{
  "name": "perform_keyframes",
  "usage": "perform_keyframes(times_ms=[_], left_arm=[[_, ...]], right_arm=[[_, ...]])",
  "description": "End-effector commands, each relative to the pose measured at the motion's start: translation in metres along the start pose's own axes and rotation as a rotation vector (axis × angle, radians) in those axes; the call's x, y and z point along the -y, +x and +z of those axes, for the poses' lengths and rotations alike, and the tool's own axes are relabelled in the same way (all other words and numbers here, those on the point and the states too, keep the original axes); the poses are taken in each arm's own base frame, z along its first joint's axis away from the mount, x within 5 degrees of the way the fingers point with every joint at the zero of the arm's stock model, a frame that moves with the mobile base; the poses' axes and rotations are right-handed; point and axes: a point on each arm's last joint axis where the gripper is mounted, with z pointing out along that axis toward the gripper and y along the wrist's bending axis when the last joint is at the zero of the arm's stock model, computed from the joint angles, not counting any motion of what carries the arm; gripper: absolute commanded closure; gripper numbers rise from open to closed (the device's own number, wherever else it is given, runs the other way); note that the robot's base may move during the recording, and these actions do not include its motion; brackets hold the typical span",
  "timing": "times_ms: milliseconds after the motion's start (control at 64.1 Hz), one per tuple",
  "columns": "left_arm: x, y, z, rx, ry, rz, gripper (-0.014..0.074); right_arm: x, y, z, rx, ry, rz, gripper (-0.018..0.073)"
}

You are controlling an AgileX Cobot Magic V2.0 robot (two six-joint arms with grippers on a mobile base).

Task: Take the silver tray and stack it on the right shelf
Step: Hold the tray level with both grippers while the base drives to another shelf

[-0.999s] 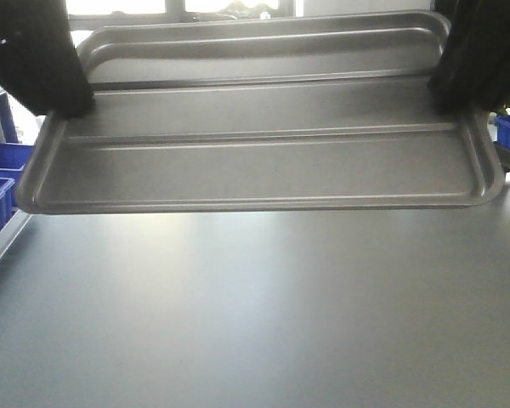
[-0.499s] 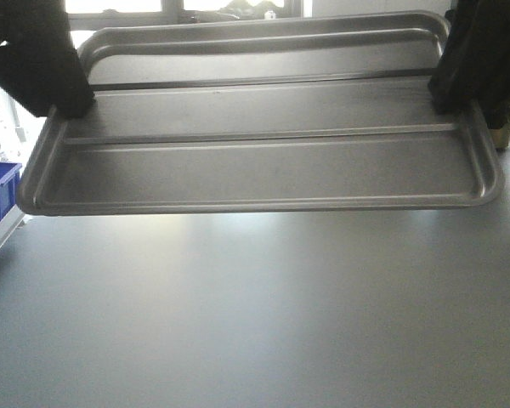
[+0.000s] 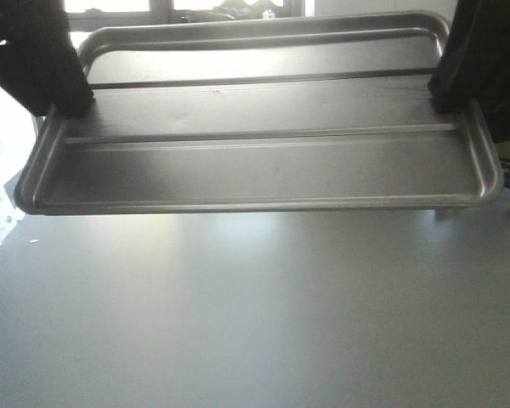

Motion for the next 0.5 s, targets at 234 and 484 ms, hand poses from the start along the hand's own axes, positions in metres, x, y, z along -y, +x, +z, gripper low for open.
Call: perform_keyframes(times_ms=[234,484], left_arm=[[0.0012,-0.0052,-0.0158,0.06,0.009,0.037,0.0698],[0.0014,-0.0051,-0.0158,0.059,0.01,0.036,0.0698]], right_arm=[[-0.0006,-0.0124,-0.0149,0.114,-0.034,-0.035,0.0503],[-0.0006,-0.0124,-0.0149,0.114,-0.034,-0.035,0.0503]])
